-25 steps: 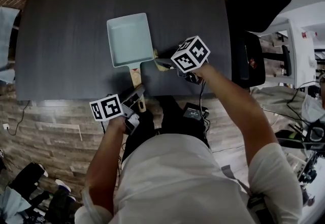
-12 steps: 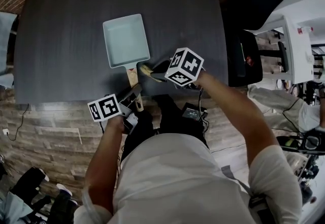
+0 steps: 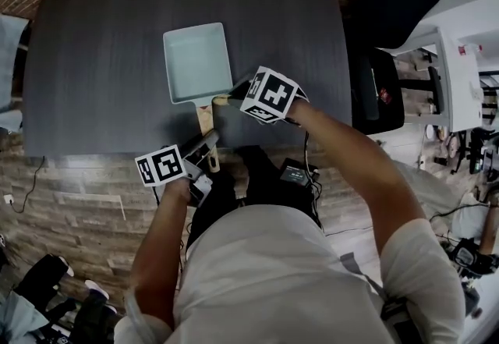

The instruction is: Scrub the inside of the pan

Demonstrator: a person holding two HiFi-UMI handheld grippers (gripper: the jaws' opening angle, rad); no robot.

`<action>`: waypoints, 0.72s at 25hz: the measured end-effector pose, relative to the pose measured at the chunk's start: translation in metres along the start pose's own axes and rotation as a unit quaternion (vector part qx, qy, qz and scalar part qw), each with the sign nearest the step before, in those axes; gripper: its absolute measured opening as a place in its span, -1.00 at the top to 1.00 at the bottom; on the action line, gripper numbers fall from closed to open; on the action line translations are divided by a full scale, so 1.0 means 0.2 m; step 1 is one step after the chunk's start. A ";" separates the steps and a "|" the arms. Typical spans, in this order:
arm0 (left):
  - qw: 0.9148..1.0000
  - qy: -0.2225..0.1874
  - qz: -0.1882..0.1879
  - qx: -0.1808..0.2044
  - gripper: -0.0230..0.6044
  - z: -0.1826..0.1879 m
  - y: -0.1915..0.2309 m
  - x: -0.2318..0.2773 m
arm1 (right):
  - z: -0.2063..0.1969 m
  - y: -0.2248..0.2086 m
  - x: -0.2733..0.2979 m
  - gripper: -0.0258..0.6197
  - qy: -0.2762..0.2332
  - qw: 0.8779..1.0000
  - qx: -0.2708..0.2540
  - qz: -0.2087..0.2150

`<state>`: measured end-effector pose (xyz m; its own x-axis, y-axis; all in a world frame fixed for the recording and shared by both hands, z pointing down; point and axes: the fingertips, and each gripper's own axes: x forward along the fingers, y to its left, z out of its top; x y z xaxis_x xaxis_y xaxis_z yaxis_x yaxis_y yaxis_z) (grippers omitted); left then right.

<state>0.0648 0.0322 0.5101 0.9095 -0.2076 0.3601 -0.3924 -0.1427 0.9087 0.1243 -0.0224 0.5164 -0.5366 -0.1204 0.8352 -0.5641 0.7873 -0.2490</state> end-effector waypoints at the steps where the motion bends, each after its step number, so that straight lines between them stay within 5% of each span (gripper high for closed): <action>1: 1.000 0.000 -0.001 0.000 0.56 0.00 0.00 0.00 | -0.01 -0.01 -0.01 0.83 -0.003 1.000 0.004 -0.007; 18: 1.000 0.018 -0.014 0.004 0.56 -0.02 -0.01 -0.02 | -0.20 -0.22 -0.22 0.83 0.007 0.997 0.022 -0.067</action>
<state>0.0627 0.0373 0.5083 0.9248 -0.1677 0.3414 -0.3668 -0.1556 0.9172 0.1966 -0.0277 0.5105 -0.4459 -0.2132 0.8693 -0.6575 0.7370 -0.1565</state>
